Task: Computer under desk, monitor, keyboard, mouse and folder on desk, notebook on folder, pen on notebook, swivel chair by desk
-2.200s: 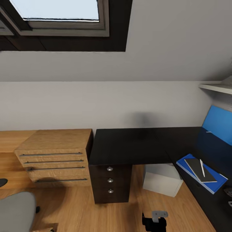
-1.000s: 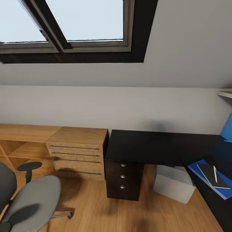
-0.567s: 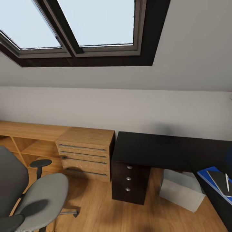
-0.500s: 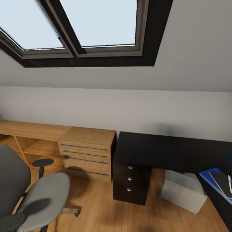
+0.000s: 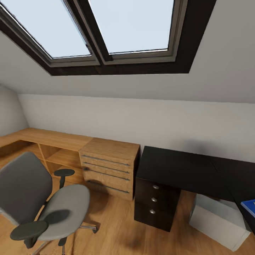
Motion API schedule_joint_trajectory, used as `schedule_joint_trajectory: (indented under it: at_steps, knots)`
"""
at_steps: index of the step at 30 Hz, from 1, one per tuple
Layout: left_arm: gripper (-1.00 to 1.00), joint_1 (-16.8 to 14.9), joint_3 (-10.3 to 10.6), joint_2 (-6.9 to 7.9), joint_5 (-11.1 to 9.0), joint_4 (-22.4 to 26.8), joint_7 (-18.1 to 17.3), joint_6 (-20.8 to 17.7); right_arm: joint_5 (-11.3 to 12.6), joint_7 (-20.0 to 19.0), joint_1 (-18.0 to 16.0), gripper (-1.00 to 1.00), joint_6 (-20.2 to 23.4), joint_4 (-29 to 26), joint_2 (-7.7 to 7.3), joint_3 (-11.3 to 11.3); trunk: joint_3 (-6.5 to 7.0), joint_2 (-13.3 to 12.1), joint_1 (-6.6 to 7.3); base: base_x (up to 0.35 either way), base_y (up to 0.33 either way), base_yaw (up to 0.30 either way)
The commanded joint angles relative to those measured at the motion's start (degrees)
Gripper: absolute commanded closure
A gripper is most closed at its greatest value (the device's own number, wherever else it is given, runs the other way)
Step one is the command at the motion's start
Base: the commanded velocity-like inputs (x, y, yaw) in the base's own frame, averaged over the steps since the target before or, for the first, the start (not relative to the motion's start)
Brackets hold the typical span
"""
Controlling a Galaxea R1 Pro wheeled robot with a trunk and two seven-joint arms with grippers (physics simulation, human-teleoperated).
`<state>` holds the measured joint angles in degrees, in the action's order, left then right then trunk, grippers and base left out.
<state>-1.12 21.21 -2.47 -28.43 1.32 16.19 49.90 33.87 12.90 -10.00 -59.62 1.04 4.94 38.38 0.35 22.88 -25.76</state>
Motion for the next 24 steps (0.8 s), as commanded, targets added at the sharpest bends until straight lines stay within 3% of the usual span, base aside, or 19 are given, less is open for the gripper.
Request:
schedule_joint_trajectory:
  at_steps: [1, 7, 24]
  knots:
    - [-1.0, 0.0, 0.5, 0.03, -0.2, -0.1, 0.3, 0.1, 0.2, 0.3, 0.0, -1.0, -0.1, 0.1, 0.04, 0.5, -0.02, 0.0, -0.02, 0.0, 0.0, 0.276]
    - [-1.0, 0.0, 0.4, 0.11, -0.3, -0.1, 0.4, -0.2, 0.3, 0.4, 0.0, -1.0, -0.1, 0.1, 0.02, 0.4, -0.02, 0.0, -0.02, -0.068, 0.0, 0.278]
    - [-1.0, 0.0, 0.5, 0.09, -0.3, 0.0, 0.3, -3.0, 0.2, 0.4, 0.0, -1.0, 0.3, 0.1, -0.18, 0.4, -0.01, 0.0, -0.02, -0.266, -0.032, 0.284]
